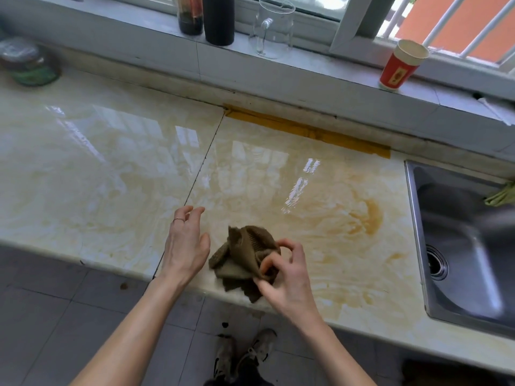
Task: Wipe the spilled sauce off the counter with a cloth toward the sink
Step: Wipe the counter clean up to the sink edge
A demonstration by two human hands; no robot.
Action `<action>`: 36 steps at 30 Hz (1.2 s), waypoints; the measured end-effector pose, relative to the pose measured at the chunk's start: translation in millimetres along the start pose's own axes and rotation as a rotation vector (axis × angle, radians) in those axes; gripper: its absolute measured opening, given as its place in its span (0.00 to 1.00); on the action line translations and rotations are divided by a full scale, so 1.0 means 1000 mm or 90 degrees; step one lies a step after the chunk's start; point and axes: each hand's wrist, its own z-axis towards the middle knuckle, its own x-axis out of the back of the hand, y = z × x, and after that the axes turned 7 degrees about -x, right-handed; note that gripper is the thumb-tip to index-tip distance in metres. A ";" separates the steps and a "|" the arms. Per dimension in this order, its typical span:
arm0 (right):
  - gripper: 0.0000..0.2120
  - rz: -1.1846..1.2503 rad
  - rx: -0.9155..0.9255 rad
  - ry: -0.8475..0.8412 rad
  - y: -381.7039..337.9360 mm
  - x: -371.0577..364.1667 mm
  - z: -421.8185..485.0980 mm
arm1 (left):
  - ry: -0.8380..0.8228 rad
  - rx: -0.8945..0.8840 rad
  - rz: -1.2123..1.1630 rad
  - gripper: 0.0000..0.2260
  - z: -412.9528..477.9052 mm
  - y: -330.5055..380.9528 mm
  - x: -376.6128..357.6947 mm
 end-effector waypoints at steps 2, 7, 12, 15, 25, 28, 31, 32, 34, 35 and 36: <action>0.07 -0.090 0.025 -0.031 0.014 0.010 -0.008 | 0.001 -0.006 0.002 0.24 0.000 -0.001 -0.001; 0.10 -0.130 0.122 0.034 -0.003 0.010 0.004 | -0.001 -0.005 0.005 0.23 -0.002 0.001 -0.005; 0.22 -0.424 0.314 -0.056 0.012 -0.034 0.010 | -0.003 -0.014 0.013 0.23 -0.003 0.003 -0.006; 0.20 -0.470 0.391 -0.020 0.028 -0.036 0.014 | -0.001 -0.012 0.016 0.23 -0.002 0.002 -0.002; 0.23 -0.429 0.012 0.189 0.046 0.023 0.048 | -0.006 -0.003 0.012 0.23 -0.006 -0.005 0.002; 0.23 -0.377 0.031 0.229 0.034 0.023 0.047 | -0.009 -0.007 0.010 0.23 -0.007 -0.005 -0.002; 0.16 -0.379 0.170 0.229 0.013 0.011 0.029 | -0.010 -0.009 0.014 0.23 -0.007 -0.007 -0.006; 0.16 -0.397 0.233 0.189 0.008 0.004 0.019 | -0.012 -0.012 0.015 0.23 -0.007 -0.006 -0.008; 0.19 -0.423 0.315 0.088 0.002 -0.011 -0.004 | -0.013 -0.017 0.014 0.23 -0.008 -0.005 -0.009; 0.22 -0.432 0.313 0.065 0.003 -0.014 -0.010 | -0.013 -0.023 0.016 0.23 -0.008 -0.005 -0.009; 0.25 -0.439 0.285 0.064 0.006 -0.013 -0.010 | -0.012 -0.029 0.018 0.23 -0.008 -0.005 -0.010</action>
